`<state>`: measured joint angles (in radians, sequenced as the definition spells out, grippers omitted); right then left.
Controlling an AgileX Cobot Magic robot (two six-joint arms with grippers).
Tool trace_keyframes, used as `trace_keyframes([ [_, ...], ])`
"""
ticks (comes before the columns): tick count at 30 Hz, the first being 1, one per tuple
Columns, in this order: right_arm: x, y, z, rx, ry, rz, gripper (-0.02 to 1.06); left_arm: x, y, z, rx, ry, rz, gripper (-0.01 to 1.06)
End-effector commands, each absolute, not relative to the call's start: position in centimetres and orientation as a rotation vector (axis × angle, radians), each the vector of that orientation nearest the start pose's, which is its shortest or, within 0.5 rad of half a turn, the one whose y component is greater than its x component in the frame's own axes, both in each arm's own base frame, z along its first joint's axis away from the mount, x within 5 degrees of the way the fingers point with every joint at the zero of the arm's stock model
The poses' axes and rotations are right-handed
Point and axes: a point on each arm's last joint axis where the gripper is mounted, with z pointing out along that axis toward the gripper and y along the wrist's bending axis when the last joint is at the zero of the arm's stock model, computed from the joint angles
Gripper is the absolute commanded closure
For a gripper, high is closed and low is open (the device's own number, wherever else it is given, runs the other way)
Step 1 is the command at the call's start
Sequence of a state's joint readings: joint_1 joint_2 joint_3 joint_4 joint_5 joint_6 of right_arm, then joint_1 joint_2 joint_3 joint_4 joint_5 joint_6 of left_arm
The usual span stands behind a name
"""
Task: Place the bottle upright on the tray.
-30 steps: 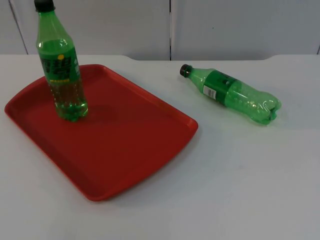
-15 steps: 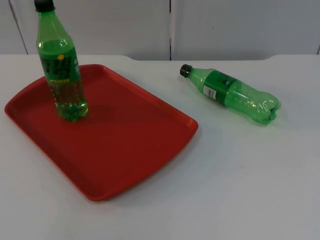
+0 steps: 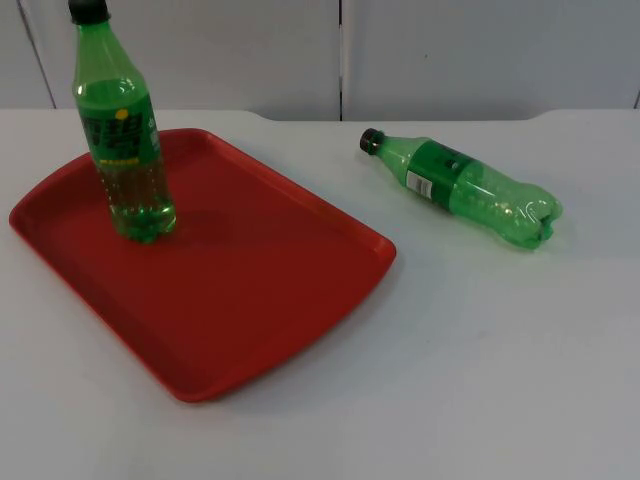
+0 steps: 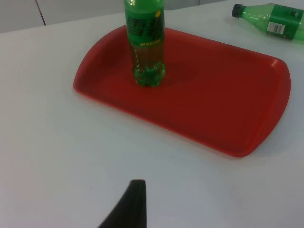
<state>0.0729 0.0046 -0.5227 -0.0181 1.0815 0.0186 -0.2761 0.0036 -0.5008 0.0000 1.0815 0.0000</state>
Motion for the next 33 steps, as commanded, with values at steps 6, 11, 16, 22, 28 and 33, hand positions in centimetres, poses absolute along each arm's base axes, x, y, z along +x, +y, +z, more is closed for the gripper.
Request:
trace_keyframes([
  [6,-0.7,-0.2,28.0,-0.056,2.046,0.024,0.00,-0.4,0.2,27.5,0.290,2.048,-0.163,0.00],
  [11,-0.7,-0.2,28.0,-0.056,2.046,0.027,0.00,-0.4,0.2,27.5,0.290,2.048,-0.163,0.00],
  [16,-0.7,-0.2,28.0,-0.056,2.046,0.027,0.00,-0.4,0.2,27.5,0.290,2.048,-0.163,0.00],
  [22,-0.7,-0.2,28.0,-0.059,2.043,0.028,0.01,-0.4,0.2,27.5,0.290,2.048,-0.163,0.00],
  [28,0.9,0.1,28.3,-0.062,2.133,0.055,0.01,-0.4,0.2,27.5,0.290,2.048,-0.163,0.00],
  [33,3.9,0.4,29.7,-0.062,2.195,0.056,0.01,-0.4,0.2,27.5,0.290,2.048,-0.163,0.00],
])
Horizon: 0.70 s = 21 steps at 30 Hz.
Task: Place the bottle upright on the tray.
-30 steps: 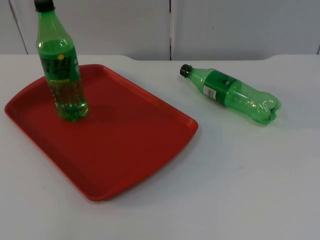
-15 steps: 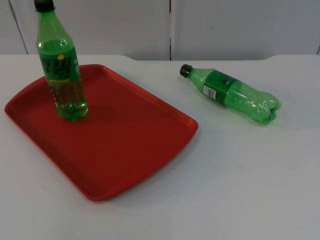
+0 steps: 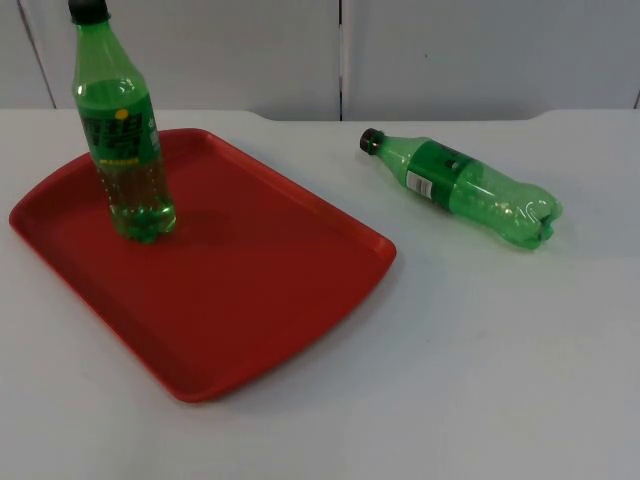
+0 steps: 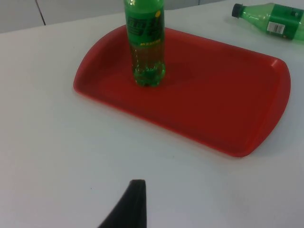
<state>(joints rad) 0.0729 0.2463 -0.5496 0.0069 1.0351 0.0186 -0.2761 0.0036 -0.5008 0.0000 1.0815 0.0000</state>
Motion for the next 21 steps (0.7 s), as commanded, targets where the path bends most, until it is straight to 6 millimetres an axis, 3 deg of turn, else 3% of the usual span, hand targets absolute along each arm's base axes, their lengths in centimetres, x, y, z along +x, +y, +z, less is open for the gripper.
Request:
trace_keyframes([
  [1,4.7,0.4,30.2,-0.062,2.201,0.056,0.01,-0.4,0.2,27.5,0.290,2.048,-0.163,0.00],
  [4,8.0,0.6,31.6,-0.062,2.263,0.056,0.01,-0.4,0.2,27.5,0.290,2.048,-0.163,0.00],
  [5,8.0,0.6,31.6,-0.062,2.263,0.056,0.01,-0.4,0.2,27.5,0.290,2.048,-0.163,0.00],
  [9,13.7,1.1,33.0,-0.128,2.391,0.045,0.01,-0.4,0.2,27.5,0.290,2.048,-0.163,0.00],
  [10,13.7,1.1,33.0,-0.128,2.391,0.045,0.01,-0.4,0.2,27.5,0.290,2.048,-0.163,0.00],
  [15,22.4,2.3,33.8,-0.283,2.499,0.084,0.01,-0.4,0.2,27.5,0.290,2.048,-0.163,0.00],
  [16,22.4,2.3,33.8,-0.283,2.499,0.084,0.01,-0.4,0.2,27.5,0.290,2.048,-0.163,0.00],
  [20,29.2,3.5,33.8,-0.399,2.581,0.116,0.01,-0.4,0.2,27.5,0.290,2.048,-0.163,0.00],
  [21,29.2,3.5,33.8,-0.399,2.581,0.116,0.01,-0.4,0.2,27.5,0.290,2.048,-0.163,0.00],
])
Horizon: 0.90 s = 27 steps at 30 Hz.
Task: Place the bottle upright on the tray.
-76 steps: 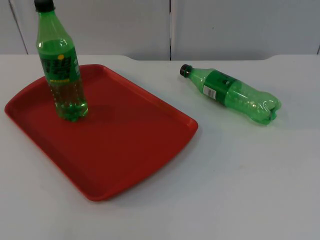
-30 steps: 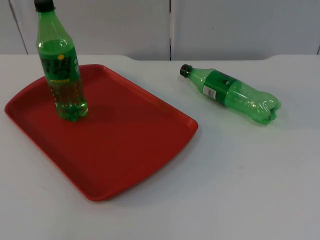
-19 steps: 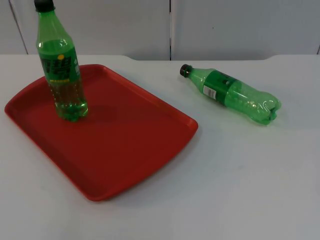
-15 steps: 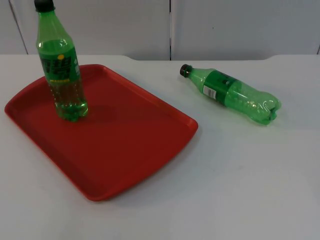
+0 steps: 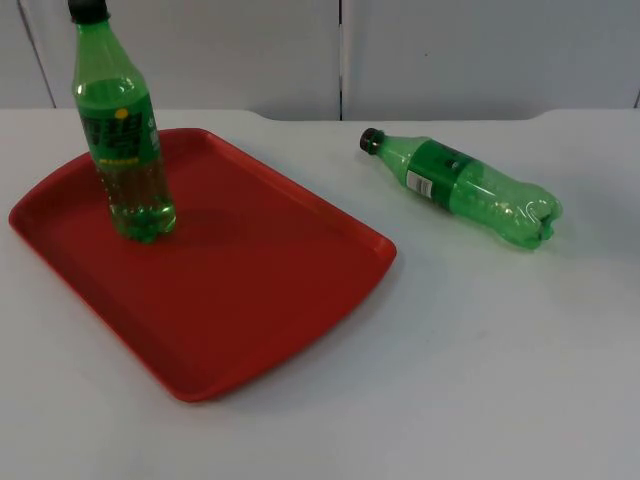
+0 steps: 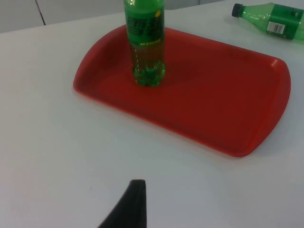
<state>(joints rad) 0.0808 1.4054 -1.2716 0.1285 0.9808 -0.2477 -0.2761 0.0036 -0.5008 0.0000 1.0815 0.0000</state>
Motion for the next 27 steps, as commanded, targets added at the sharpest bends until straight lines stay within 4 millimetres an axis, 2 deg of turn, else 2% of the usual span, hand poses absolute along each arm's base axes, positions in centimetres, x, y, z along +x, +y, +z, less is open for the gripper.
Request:
trace_keyframes([
  [1,30.9,4.0,33.7,-0.436,2.588,0.115,0.01,-0.4,0.2,27.5,0.290,2.048,-0.163,0.00],
  [4,36.2,6.3,33.3,-0.572,2.570,0.113,0.01,-0.4,0.2,27.5,0.290,2.048,-0.163,0.00],
  [5,36.2,6.3,33.3,-0.572,2.570,0.113,0.01,-0.4,0.2,27.5,0.290,2.048,-0.163,0.00],
  [9,41.0,10.1,32.6,-0.735,2.535,0.126,0.01,-0.4,0.2,27.5,0.290,2.048,-0.163,0.00],
  [10,41.0,10.1,32.6,-0.735,2.535,0.126,0.01,-0.4,0.2,27.5,0.290,2.048,-0.163,0.00],
  [12,43.7,12.6,31.0,-0.797,2.531,0.139,0.01,-0.4,0.2,27.5,0.290,2.048,-0.163,0.00],
  [13,44.6,13.5,30.9,-0.816,2.512,0.143,0.01,-0.4,0.2,27.5,0.290,2.048,-0.163,0.00],
  [14,44.6,13.5,30.9,-0.816,2.512,0.143,0.01,-0.4,0.2,27.5,0.290,2.048,-0.163,0.00],
  [18,47.6,17.1,28.1,-0.884,2.458,0.155,0.01,-0.4,0.2,27.5,0.290,2.048,-0.163,0.00],
  [19,47.6,17.1,28.1,-0.884,2.458,0.155,0.01,-0.4,0.2,27.5,0.290,2.048,-0.163,0.00],
  [24,50.2,20.2,24.2,-0.911,2.405,0.197,0.01,-0.4,0.2,27.5,0.290,2.048,-0.163,0.00],
  [25,50.2,20.2,24.2,-0.911,2.405,0.197,0.01,-0.4,0.2,27.5,0.290,2.048,-0.163,0.00],
  [27,50.8,20.9,22.6,-0.909,2.394,0.214,0.01,-0.4,0.2,27.5,0.290,2.048,-0.163,0.00],
])
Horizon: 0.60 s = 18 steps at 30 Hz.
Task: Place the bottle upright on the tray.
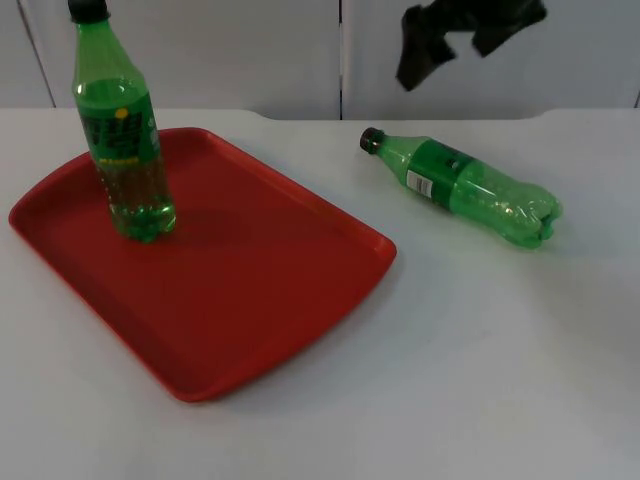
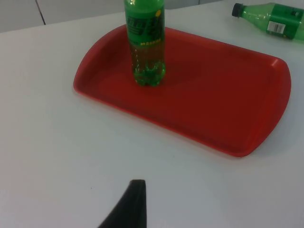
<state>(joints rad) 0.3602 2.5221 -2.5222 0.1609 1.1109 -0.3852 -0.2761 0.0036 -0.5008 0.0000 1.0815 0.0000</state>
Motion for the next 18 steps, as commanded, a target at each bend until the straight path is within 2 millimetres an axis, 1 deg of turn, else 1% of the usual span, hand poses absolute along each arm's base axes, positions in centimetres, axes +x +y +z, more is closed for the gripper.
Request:
trace_keyframes([
  [1,51.0,21.3,21.6,-0.915,2.398,0.216,0.01,-0.4,0.2,27.5,0.290,2.048,-0.163,0.00],
  [2,51.3,21.4,20.6,-0.914,2.402,0.211,0.01,-0.4,0.2,27.5,0.290,2.048,-0.163,0.00],
  [3,51.3,21.4,20.6,-0.914,2.402,0.211,0.01,-0.4,0.2,27.5,0.290,2.048,-0.163,0.00],
  [8,52.2,21.6,16.7,-0.907,2.418,0.199,0.01,-0.4,0.2,27.5,0.290,2.048,-0.163,0.00],
  [9,52.2,21.6,16.7,-0.907,2.418,0.199,0.01,-0.4,0.2,27.5,0.290,2.048,-0.163,0.00],
  [14,52.5,21.7,13.8,-0.917,2.453,0.188,0.03,-0.4,0.2,27.5,0.290,2.048,-0.163,0.00],
  [15,52.5,21.7,13.8,-0.917,2.453,0.188,0.03,-0.4,0.2,27.5,0.290,2.048,-0.163,0.00],
  [18,52.7,21.7,13.0,-0.917,2.455,0.179,0.03,-0.4,0.2,27.5,0.290,2.048,-0.163,0.00],
])
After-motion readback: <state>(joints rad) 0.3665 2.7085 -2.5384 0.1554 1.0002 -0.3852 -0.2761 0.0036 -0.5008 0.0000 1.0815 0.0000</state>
